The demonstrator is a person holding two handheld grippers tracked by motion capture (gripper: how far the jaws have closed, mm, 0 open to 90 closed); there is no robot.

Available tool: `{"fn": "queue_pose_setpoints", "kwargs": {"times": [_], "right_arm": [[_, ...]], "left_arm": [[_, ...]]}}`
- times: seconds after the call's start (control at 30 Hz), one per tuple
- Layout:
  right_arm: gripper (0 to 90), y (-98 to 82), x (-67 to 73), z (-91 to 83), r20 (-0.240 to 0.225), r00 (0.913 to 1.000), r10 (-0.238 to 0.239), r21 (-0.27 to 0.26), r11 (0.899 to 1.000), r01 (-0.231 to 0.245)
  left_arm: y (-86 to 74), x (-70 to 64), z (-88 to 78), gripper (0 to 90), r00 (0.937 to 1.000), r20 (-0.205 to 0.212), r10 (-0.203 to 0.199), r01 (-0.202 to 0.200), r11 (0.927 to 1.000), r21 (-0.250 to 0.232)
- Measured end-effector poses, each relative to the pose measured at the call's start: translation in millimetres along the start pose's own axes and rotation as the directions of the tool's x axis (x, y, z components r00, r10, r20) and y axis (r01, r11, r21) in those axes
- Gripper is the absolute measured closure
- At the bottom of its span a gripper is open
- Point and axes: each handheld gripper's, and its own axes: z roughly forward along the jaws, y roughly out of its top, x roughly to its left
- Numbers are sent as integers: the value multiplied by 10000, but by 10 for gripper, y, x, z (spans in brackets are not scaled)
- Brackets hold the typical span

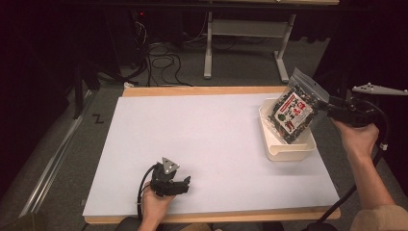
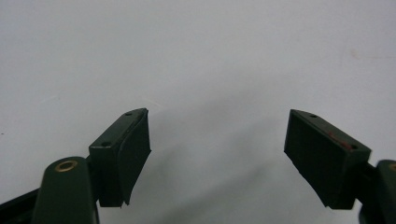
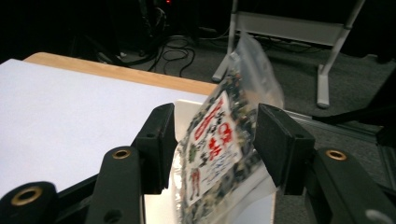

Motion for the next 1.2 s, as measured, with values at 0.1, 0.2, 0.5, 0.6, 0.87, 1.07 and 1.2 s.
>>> {"fn": "queue_pose_setpoints", "kwargs": {"times": [0.1, 0.2, 0.5, 0.6, 0.87, 1.07, 1.2], "right_arm": [[507, -114, 81, -50, -524, 9984, 193, -423, 9989, -215], [508, -206, 149, -91, -806, 9967, 123, -537, 9984, -167], [511, -338, 285, -244, -1420, 9898, -67, -1068, 9942, -86], [506, -376, 318, -254, -1458, 9892, -138, -1032, 9947, -13], [493, -448, 446, -243, -1812, 9829, -310, -1007, 9948, 128], [493, -513, 550, -252, -2079, 9774, -384, -1068, 9941, 163], [494, -549, 598, -267, -2231, 9742, -338, -1072, 9942, 100]], "left_arm": [[19, -7, -9, 231, 10000, 90, -38, 39, 9999, -165], [22, -16, 9, 230, 10000, 68, 44, -44, 10000, -36], [26, -4, 15, 229, 10000, 87, -35, 36, 9999, -99], [24, -12, 5, 229, 9999, 116, -17, 19, 9999, -136], [27, -8, 4, 228, 9998, 183, -84, 87, 9998, -178], [24, -3, -10, 228, 9998, 171, -88, 91, 9997, -217], [28, -9, -4, 228, 9998, 193, -75, 79, 9997, -217]]}}
